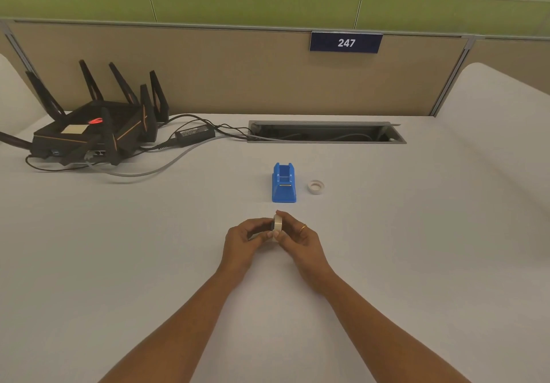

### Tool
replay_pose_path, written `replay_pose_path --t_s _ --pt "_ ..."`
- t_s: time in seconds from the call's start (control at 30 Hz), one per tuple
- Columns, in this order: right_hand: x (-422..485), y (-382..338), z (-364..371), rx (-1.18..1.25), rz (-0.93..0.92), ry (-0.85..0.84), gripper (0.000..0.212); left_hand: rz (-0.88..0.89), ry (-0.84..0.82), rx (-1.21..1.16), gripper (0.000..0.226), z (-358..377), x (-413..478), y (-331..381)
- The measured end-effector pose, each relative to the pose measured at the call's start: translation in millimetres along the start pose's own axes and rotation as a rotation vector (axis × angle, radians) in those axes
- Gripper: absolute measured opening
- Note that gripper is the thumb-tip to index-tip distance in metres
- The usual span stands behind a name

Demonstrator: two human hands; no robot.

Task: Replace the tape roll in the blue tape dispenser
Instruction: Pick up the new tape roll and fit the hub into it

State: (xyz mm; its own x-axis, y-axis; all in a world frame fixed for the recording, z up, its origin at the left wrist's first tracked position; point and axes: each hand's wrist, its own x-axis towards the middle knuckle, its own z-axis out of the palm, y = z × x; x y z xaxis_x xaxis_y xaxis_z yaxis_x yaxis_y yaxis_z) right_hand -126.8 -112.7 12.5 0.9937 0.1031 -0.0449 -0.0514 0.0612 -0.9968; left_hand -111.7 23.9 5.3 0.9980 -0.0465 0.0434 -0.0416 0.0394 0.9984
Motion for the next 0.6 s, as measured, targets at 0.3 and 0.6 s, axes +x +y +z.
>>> replay_pose_path --t_s 0.3,0.6 --pt "2.7 -0.5 0.8 -0.032 0.008 -0.029 0.044 0.009 -0.024 -0.079 0.024 -1.2 -0.1 1.0" --pt "5.3 1.8 0.1 -0.003 0.018 -0.007 0.044 0.015 -0.03 -0.081 0.024 -1.1 0.5 -0.6"
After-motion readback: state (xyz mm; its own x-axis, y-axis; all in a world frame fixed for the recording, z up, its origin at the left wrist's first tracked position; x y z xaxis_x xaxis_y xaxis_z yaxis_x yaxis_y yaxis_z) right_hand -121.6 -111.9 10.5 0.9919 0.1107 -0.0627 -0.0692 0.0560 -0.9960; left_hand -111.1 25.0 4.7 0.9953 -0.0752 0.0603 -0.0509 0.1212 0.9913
